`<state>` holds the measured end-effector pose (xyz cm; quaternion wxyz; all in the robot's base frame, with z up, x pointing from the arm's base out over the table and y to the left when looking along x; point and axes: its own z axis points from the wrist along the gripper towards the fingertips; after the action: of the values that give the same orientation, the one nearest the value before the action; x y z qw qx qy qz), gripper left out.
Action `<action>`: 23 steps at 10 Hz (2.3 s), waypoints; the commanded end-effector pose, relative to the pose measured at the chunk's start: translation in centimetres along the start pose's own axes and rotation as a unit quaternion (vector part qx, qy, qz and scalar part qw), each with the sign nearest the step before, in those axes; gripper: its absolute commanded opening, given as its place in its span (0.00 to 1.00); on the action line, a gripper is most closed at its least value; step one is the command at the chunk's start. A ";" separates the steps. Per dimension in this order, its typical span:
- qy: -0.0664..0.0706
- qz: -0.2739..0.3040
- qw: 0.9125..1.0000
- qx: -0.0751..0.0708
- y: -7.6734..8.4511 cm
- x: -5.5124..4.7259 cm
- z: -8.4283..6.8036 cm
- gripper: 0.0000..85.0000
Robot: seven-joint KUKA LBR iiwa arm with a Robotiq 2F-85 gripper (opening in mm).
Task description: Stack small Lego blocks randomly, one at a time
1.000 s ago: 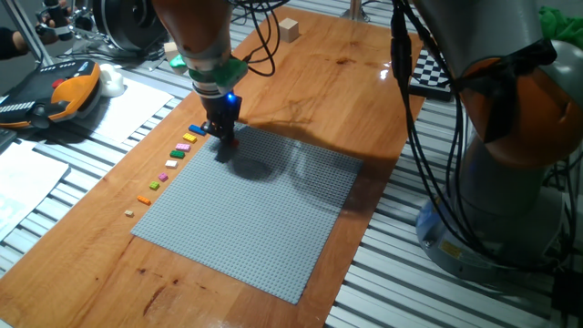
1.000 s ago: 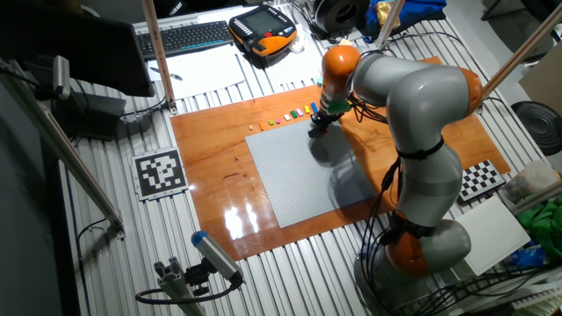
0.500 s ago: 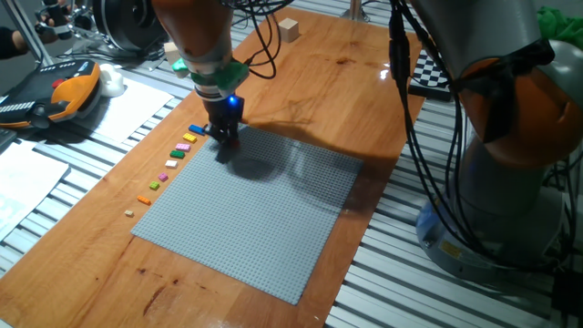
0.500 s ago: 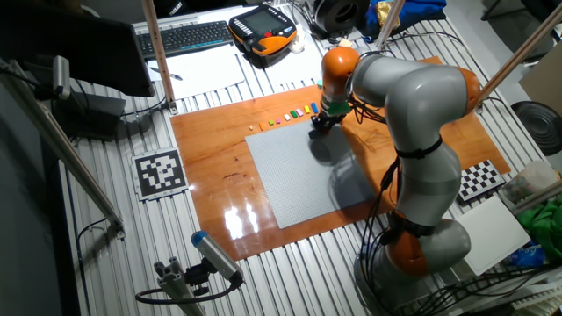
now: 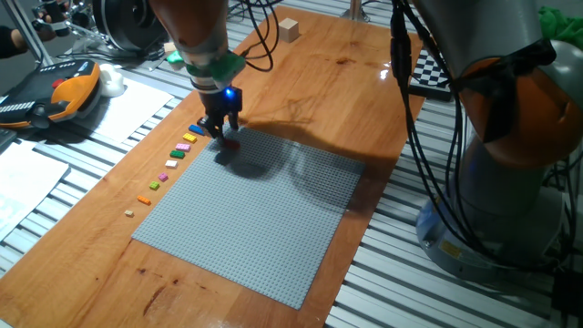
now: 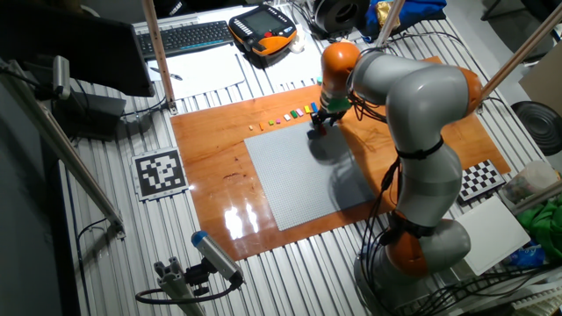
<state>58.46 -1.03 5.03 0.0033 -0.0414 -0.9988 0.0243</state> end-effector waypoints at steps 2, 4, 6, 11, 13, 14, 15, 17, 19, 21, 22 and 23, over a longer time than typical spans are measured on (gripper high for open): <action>0.002 -0.012 1.000 -0.016 0.1 0.0 -0.1 0.00; 0.000 -0.013 1.000 -0.010 0.1 0.0 0.1 0.00; -0.003 -0.011 1.000 -0.011 0.2 0.1 0.6 0.00; -0.020 -0.010 1.000 -0.016 0.4 0.0 2.4 0.00; -0.007 -0.009 1.000 -0.015 0.4 0.0 1.5 0.00; 0.002 -0.009 1.000 -0.012 0.5 0.1 0.5 0.00; 0.014 -0.011 1.000 -0.009 0.4 0.1 -0.1 0.00; 0.021 -0.016 1.000 -0.004 0.4 0.1 -0.1 0.00; 0.022 -0.017 1.000 -0.001 0.4 0.1 0.0 0.00; 0.023 -0.015 1.000 -0.003 0.5 0.0 0.2 0.00; 0.018 -0.013 1.000 -0.010 0.5 -0.3 0.0 0.00; 0.015 -0.013 1.000 -0.012 0.5 -0.9 -0.3 0.00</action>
<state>59.72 -0.54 5.51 0.0175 -0.0297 -0.9993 0.0110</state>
